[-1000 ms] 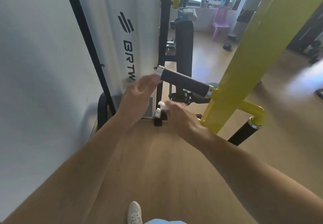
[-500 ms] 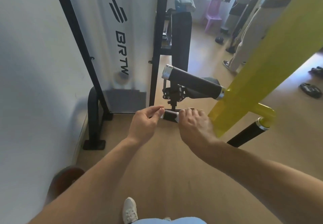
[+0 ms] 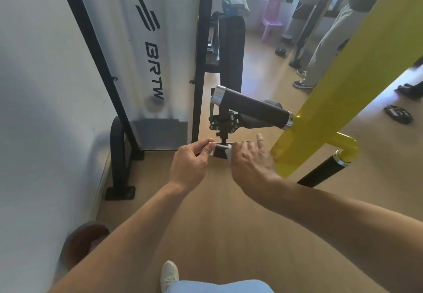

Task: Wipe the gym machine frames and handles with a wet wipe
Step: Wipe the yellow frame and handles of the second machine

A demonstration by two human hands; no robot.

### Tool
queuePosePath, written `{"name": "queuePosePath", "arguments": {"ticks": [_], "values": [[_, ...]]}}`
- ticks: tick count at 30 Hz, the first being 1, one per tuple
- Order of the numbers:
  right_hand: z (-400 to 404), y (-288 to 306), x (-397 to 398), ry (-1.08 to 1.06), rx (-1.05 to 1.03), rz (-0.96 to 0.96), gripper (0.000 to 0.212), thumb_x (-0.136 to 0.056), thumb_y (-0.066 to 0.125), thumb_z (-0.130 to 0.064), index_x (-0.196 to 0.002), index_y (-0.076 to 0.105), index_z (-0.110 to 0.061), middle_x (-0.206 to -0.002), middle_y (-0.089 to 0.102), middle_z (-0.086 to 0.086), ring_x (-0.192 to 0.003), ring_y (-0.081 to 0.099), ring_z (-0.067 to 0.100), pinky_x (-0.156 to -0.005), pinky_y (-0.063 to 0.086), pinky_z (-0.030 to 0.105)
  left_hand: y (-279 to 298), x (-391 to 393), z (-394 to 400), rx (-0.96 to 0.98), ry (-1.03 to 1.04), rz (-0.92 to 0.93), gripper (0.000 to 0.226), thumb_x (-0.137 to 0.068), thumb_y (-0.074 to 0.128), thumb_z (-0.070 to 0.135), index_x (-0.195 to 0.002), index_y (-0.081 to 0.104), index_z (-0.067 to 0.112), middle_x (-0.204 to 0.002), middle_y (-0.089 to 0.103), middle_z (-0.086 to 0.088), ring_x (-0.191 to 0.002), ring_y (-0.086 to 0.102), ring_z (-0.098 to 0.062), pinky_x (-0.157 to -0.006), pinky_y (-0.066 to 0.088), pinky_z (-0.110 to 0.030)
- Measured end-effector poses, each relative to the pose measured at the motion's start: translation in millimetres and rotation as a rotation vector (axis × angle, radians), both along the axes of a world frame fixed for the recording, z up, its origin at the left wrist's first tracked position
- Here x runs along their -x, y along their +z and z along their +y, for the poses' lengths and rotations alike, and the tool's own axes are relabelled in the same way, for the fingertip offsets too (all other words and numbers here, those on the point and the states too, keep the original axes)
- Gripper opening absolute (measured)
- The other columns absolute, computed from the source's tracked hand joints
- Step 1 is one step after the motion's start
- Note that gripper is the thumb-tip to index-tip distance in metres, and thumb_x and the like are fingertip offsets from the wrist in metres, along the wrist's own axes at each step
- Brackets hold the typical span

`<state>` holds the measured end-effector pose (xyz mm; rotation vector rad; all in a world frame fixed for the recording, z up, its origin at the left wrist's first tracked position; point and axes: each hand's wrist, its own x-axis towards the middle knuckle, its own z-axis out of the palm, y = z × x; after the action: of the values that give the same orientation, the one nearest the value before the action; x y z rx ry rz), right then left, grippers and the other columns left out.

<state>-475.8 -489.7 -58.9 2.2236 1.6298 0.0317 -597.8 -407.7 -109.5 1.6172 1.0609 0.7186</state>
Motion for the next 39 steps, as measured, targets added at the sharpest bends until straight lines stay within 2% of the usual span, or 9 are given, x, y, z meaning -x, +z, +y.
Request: {"name": "queuePosePath", "arguments": {"ticks": [7,12,16,19,23,27,31,36,39], "values": [[-10,-4,11,0.092,-0.192,0.355,0.077,-0.098,0.026,-0.064,-0.155,0.021,-0.013,-0.157,0.036,0.006,-0.146,0.03,0.024,-0.124,0.005,0.044,-4,6,3,0.007,-0.03,0.015,0.032,-0.095,0.063,0.044,-0.121,0.073,0.028,-0.115,0.076,0.008,-0.104,0.071,-0.011,-0.091,0.06,-0.038],[-25,15,-6,0.036,-0.075,0.009,0.05,-0.103,0.034,-0.02,-0.149,0.035,-0.001,-0.143,0.053,0.016,-0.13,0.052,0.029,-0.121,0.017,0.046,-2,4,-1,0.016,0.011,0.004,0.034,-0.094,0.063,0.046,-0.12,0.073,0.026,-0.107,0.077,0.005,-0.089,0.067,-0.012,-0.088,0.061,-0.043],[-34,21,-1,0.039,0.155,-0.295,0.039,-0.103,0.037,-0.012,-0.133,0.048,0.011,-0.132,0.058,0.028,-0.128,0.051,0.043,-0.12,0.009,0.059,-2,1,-4,0.008,0.004,0.029,0.036,-0.095,0.061,0.047,-0.122,0.072,0.026,-0.119,0.075,0.004,-0.104,0.068,-0.013,-0.095,0.057,-0.039],[-41,27,-4,0.158,0.026,-0.347,0.024,-0.098,0.049,-0.01,-0.097,0.071,-0.001,-0.091,0.073,0.021,-0.098,0.069,0.039,-0.116,0.024,0.06,-3,-1,-12,-0.004,0.015,0.03,0.037,-0.097,0.058,0.047,-0.125,0.07,0.026,-0.122,0.073,0.005,-0.11,0.067,-0.014,-0.099,0.055,-0.036],[-80,29,-1,0.373,-0.354,0.035,0.005,-0.085,0.072,-0.019,-0.08,0.071,-0.018,-0.071,0.074,0.001,-0.069,0.072,0.023,-0.086,0.056,0.041,-5,-6,-32,0.073,0.129,0.002,0.044,-0.099,0.048,0.052,-0.128,0.063,0.022,-0.119,0.068,0.006,-0.107,0.06,-0.01,-0.091,0.046,-0.026],[-137,-1,-28,-0.233,-0.238,0.574,0.016,-0.089,0.065,-0.036,-0.078,0.059,-0.025,-0.073,0.063,-0.007,-0.064,0.059,0.012,-0.056,0.047,0.029,-29,-7,-75,0.232,0.158,-0.046,0.053,-0.095,0.045,0.063,-0.084,0.064,0.014,-0.08,0.071,0.0,-0.079,0.067,-0.019,-0.074,0.048,-0.037],[-187,-44,-97,-0.836,-0.462,0.987,0.022,-0.082,0.077,-0.028,-0.076,0.059,-0.018,-0.078,0.065,0.004,-0.063,0.057,0.017,-0.055,0.047,0.032,-12,-27,-125,-0.137,-0.174,-0.077,0.038,-0.089,0.063,0.053,-0.073,0.066,0.019,-0.064,0.064,0.015,-0.058,0.057,0.0,-0.058,0.045,-0.023],[-172,-31,-119,-0.81,-1.428,1.155,0.011,-0.084,0.079,-0.025,-0.082,0.068,-0.025,-0.071,0.069,-0.006,-0.066,0.061,0.016,-0.063,0.052,0.032,71,-83,-148,-0.941,-0.437,-0.216,0.018,-0.093,0.066,0.017,-0.109,0.073,0.013,-0.114,0.073,0.002,-0.111,0.067,-0.017,-0.096,0.052,-0.04],[-147,-25,-111,-0.757,-1.655,1.388,0.002,-0.089,0.072,-0.016,-0.089,0.071,-0.017,-0.071,0.07,-0.008,-0.066,0.063,0.009,-0.066,0.051,0.025,112,-114,-142,-1.253,-0.383,0.146,0.044,-0.089,0.061,0.019,-0.133,0.062,0.015,-0.14,0.061,-0.004,-0.139,0.049,-0.028,-0.118,0.031,-0.052]]}}
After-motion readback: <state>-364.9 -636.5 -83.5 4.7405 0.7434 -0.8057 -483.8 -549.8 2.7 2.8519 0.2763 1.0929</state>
